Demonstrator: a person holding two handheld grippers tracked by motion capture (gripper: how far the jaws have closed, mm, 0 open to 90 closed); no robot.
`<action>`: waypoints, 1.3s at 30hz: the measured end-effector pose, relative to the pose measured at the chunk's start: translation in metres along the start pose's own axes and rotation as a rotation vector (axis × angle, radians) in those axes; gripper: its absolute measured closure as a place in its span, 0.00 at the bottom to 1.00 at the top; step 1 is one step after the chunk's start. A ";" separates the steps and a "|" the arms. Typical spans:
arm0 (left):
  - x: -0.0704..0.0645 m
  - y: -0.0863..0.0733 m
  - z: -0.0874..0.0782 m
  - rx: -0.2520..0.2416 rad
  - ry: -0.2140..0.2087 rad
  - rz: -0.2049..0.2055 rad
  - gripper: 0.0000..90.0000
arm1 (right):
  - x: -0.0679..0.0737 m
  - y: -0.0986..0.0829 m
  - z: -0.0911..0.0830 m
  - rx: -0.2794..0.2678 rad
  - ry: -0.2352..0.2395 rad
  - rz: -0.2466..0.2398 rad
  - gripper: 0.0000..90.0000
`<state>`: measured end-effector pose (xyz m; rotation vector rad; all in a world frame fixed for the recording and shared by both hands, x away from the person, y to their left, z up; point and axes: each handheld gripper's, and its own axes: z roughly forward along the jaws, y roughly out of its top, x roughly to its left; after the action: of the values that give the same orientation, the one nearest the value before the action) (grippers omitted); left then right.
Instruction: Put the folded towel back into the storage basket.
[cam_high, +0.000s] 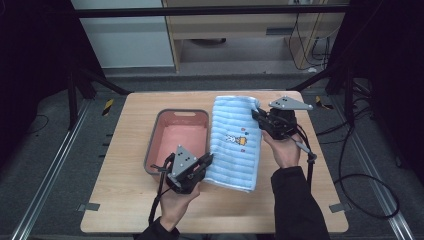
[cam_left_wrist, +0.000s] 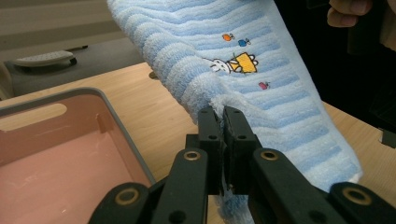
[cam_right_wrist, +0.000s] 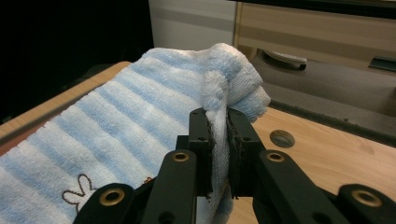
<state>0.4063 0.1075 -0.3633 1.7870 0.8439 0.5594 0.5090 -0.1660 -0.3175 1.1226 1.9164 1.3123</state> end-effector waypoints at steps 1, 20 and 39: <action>0.003 0.001 -0.002 -0.003 0.004 0.000 0.96 | 0.004 0.004 0.003 -0.005 0.004 -0.005 0.91; 0.040 0.010 -0.028 -0.040 0.075 -0.009 0.96 | 0.030 0.035 0.037 -0.018 0.042 -0.020 0.91; 0.076 0.008 -0.053 -0.064 0.147 -0.039 0.96 | 0.066 0.059 0.072 -0.031 0.101 -0.044 0.91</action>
<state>0.4203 0.1959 -0.3385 1.6831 0.9485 0.6915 0.5531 -0.0656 -0.2886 1.0099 1.9744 1.3940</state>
